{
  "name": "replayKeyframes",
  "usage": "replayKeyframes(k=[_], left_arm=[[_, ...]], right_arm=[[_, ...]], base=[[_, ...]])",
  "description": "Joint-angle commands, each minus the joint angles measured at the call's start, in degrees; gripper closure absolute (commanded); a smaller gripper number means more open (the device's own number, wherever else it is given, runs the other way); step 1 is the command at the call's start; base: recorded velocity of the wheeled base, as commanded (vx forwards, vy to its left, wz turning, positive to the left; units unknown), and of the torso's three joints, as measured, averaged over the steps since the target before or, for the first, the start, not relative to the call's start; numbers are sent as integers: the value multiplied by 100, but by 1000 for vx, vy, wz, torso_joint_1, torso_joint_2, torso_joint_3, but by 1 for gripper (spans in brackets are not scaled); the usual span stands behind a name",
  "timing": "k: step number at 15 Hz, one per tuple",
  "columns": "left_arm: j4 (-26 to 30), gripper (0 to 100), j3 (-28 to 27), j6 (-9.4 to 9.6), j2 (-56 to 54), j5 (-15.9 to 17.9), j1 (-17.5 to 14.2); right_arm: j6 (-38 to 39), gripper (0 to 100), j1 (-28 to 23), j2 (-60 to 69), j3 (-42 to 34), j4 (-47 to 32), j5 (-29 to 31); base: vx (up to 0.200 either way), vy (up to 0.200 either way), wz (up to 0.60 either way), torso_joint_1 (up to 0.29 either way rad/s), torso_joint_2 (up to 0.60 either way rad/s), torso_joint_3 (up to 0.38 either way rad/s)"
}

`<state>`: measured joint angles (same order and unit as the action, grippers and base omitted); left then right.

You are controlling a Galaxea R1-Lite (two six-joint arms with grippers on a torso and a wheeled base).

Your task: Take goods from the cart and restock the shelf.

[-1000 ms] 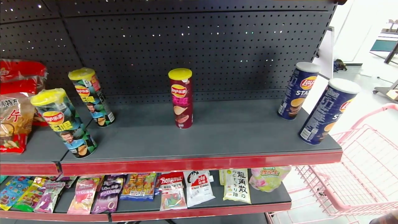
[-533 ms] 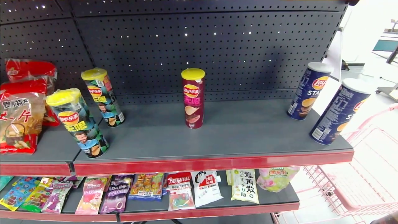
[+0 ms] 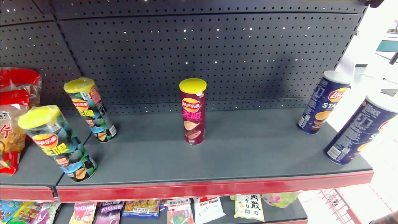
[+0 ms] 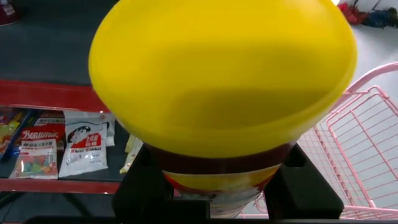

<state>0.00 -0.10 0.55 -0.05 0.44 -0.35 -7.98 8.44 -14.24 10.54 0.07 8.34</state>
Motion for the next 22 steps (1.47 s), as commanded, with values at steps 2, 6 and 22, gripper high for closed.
replayKeyframes(k=[2, 6, 22], left_arm=[[0, 0, 1, -2, 5, 0, 0], [0, 0, 1, -2, 5, 0, 0], [0, 0, -8, 139, 93, 527, 27]], right_arm=[[-10, 100, 9, 0, -70, 1, -8], [-63, 100, 18, 97, -114, 1, -192], [-19, 100, -17, 853, -896, 1, -1625]], base=[[0, 0, 0, 0, 0, 0], [0, 0, 0, 0, 0, 0], [0, 0, 0, 0, 0, 0]])
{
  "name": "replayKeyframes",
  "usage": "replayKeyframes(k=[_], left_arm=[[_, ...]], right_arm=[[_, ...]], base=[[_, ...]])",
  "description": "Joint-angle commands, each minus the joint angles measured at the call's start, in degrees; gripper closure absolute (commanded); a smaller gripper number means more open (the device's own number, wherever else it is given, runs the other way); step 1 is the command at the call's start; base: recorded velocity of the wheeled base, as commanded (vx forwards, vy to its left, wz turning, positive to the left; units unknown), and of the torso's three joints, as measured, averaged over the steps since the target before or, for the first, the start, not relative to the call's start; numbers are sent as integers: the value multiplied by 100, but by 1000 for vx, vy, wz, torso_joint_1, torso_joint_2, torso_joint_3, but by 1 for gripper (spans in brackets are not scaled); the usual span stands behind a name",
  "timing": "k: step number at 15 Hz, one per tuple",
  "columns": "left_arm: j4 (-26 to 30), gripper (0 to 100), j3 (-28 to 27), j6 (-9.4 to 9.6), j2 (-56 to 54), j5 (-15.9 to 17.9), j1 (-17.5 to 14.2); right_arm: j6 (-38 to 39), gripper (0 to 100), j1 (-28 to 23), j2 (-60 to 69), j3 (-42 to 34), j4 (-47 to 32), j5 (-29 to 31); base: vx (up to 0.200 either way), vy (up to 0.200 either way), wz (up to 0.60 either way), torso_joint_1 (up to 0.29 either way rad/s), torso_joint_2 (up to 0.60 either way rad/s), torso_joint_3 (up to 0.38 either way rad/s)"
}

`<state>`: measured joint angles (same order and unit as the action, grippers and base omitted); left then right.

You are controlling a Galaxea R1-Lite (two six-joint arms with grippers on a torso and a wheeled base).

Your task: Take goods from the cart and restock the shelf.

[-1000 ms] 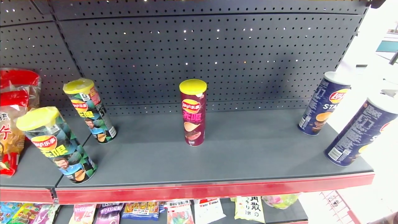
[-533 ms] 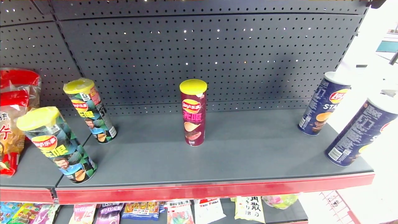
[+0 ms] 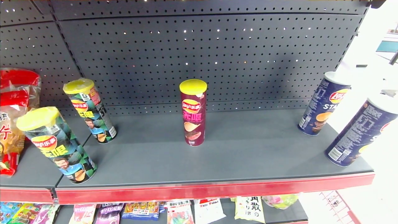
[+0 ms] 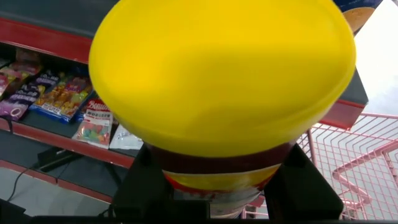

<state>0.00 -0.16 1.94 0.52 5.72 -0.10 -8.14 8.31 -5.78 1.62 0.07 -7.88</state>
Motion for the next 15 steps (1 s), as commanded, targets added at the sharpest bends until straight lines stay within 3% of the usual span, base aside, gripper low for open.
replayKeyframes(k=[1, 2, 3, 4, 5, 6, 8, 9, 10, 11, 13, 15], left_arm=[[-18, 0, -54, -9, 35, 17, 1], [-26, 0, -863, -255, 730, 167, 89], [-62, 0, -1839, -712, 1820, 175, 159], [-62, 0, -2744, -915, 2329, 316, 186], [-44, 0, -2937, -774, 2532, 615, 291], [-53, 0, -2928, -466, 2769, 958, 335], [-185, 0, -3131, 140, 3657, 2109, 599], [-255, 0, -3227, 316, 3973, 2346, 660], [-475, 0, -3315, 650, 4782, 2584, 722], [-545, 0, -3315, 694, 4984, 2619, 722], [-870, 0, -3526, 711, 5775, 2891, 1144], [-861, 0, -3948, 720, 6390, 2882, 1513]], right_arm=[[-3, 100, -23, 15, -4, 1, 5], [-3, 100, -23, 15, -4, 1, 14], [-3, 100, -23, 7, -4, 1, 14], [-3, 100, -14, -37, -4, 1, 5], [-3, 100, -14, -46, -4, 1, 5], [-3, 100, -14, -55, -4, 1, 5], [-3, 100, -5, -55, -4, 1, 5], [-3, 100, 4, -55, -13, 1, 5], [-3, 100, 4, -55, -4, 1, 5], [-3, 100, 4, -37, -4, 1, 5], [-3, 100, -14, -2, -4, 1, 5], [-3, 100, -14, -11, -4, 1, 5]], base=[[0, 0, 0, 0, 0, 0], [0, 0, 0, 0, 0, 0], [0, 0, 0, 0, 0, 0], [0, 0, 0, 0, 0, 0], [0, 0, 0, 0, 0, 0], [0, 0, 0, 0, 0, 0], [0, 0, 0, 0, 0, 0], [0, 0, 0, 0, 0, 0], [0, 0, 0, 0, 0, 0], [0, 0, 0, 0, 0, 0], [0, 0, 0, 0, 0, 0], [0, 0, 0, 0, 0, 0]])
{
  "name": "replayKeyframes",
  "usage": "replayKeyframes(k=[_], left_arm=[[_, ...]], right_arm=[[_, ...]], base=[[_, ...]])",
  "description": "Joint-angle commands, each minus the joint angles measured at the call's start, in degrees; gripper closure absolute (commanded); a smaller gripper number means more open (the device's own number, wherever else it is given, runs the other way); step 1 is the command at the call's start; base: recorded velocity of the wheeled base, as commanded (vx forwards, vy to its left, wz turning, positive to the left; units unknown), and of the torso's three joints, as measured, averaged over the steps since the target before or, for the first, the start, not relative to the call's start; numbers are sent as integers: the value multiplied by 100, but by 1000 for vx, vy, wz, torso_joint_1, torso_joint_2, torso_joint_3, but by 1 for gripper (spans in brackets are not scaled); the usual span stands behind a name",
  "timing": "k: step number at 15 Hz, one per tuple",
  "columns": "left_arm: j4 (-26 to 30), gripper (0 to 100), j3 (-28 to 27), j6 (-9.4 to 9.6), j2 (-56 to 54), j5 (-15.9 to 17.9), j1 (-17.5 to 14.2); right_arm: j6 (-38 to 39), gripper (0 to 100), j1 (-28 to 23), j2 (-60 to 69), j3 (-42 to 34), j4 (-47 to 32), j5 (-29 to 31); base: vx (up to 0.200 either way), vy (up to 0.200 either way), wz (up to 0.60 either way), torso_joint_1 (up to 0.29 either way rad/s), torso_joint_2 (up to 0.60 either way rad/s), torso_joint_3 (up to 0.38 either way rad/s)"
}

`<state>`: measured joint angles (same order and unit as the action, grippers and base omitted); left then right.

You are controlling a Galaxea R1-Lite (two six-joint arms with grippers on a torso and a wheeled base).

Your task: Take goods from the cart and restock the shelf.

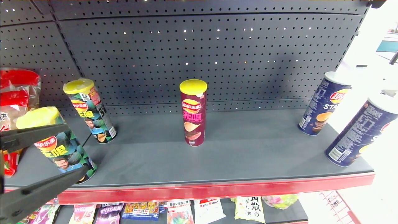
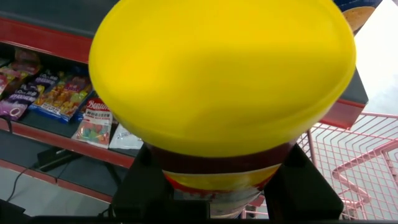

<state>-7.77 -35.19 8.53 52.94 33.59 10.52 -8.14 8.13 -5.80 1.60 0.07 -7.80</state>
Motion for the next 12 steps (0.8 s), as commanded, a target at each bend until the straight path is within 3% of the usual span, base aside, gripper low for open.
replayKeyframes(k=[1, 2, 4, 6, 9, 12], left_arm=[[-94, 0, -699, 78, 1491, 60, 618], [-94, 0, -849, 87, 1746, 25, 644], [-138, 0, -1033, 527, 2361, -247, 609], [-234, 0, -1253, 544, 2730, -397, 627], [-823, 0, -1569, 527, 3530, -291, 758], [-1087, 0, -1772, 518, 3978, 219, 846]], right_arm=[[-3, 100, 4, -9, -1, 1, -2], [-3, 100, 4, -9, -1, 1, -2], [-3, 100, 4, -26, -1, 1, -2], [-3, 100, 4, -9, -1, 1, -2], [6, 100, 4, -26, -1, 1, -11], [23, 100, 4, -26, -1, 1, -2]], base=[[0, 0, 0, 0, 0, 0], [0, 0, 0, 0, 0, 0], [0, 0, 0, 0, 0, 0], [0, 0, 0, 0, 0, 0], [0, 0, 0, 0, 0, 0], [0, 0, 0, 0, 0, 0]])
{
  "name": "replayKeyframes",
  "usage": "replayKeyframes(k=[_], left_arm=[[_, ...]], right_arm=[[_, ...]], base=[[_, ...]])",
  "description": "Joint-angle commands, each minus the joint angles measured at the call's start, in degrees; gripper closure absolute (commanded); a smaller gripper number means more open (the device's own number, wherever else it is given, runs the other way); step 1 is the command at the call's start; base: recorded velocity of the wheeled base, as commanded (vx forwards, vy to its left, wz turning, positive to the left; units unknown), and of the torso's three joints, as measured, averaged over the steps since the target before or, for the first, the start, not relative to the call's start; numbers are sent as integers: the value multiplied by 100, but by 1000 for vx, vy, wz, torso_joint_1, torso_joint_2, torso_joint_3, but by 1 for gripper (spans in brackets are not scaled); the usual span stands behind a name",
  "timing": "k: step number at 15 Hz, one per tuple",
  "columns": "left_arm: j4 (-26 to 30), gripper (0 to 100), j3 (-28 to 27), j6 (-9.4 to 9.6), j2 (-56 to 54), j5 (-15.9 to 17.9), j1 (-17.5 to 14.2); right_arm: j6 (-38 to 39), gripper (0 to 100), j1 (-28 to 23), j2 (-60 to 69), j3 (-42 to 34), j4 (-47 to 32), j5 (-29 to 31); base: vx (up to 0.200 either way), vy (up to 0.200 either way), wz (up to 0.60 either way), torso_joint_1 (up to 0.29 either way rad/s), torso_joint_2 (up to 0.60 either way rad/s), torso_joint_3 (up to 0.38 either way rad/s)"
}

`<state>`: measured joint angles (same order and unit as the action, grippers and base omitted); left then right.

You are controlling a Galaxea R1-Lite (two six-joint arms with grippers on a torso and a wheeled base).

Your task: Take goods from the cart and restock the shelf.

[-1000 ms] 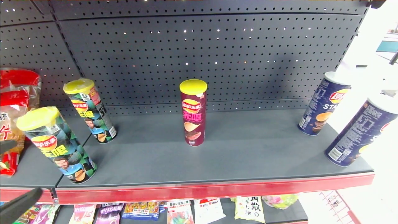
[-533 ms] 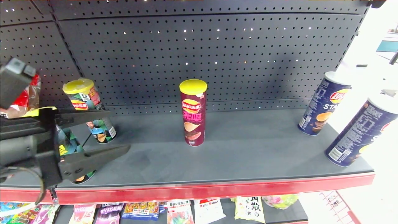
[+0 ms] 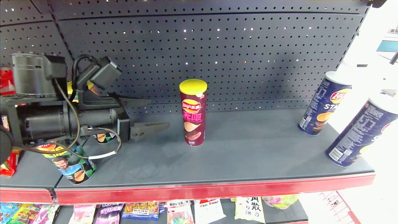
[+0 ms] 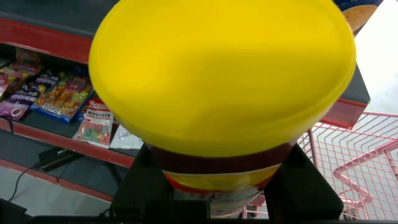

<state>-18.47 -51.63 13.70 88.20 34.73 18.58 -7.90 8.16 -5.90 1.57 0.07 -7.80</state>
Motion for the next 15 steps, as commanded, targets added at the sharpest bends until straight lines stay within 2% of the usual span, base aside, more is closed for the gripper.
replayKeyframes(k=[1, 4, 5, 6, 7, 10, 12, 14, 15], left_arm=[[-25, 0, -190, 1, 567, 192, 41], [-43, 0, -682, 45, 1024, 262, 32], [-43, 0, -700, 45, 1033, 262, 32], [-60, 0, -1051, 71, 1288, 166, 41], [-60, 0, -1227, 62, 1402, 210, 41], [-69, 0, -1499, 80, 1630, 271, 32], [-69, 0, -1578, 273, 1789, 473, 23], [-69, 0, -1737, 300, 1973, 921, 23], [-69, 0, -1789, 308, 2026, 965, 23]], right_arm=[[-1, 100, 2, -16, 1, 1, -2], [-1, 100, 2, -8, 1, 1, -2], [-1, 100, 2, -8, 1, 1, -2], [-1, 100, -7, 1, 1, 1, -2], [-1, 100, -16, 1, 1, 1, 7], [-1, 100, -25, 10, 1, 1, 7], [8, 100, -25, -8, 1, 1, 7], [8, 100, -25, -8, 1, 1, 7], [8, 100, -25, -16, 1, 1, 7]], base=[[0, 0, 0, 0, 0, 0], [0, 0, 0, 0, 0, 0], [0, 0, 0, 0, 0, 0], [0, 0, 0, 0, 0, 0], [0, 0, 0, 0, 0, 0], [0, 0, 0, 0, 0, 0], [0, 0, 0, 0, 0, 0], [0, 0, 0, 0, 0, 0], [0, 0, 0, 0, 0, 0]])
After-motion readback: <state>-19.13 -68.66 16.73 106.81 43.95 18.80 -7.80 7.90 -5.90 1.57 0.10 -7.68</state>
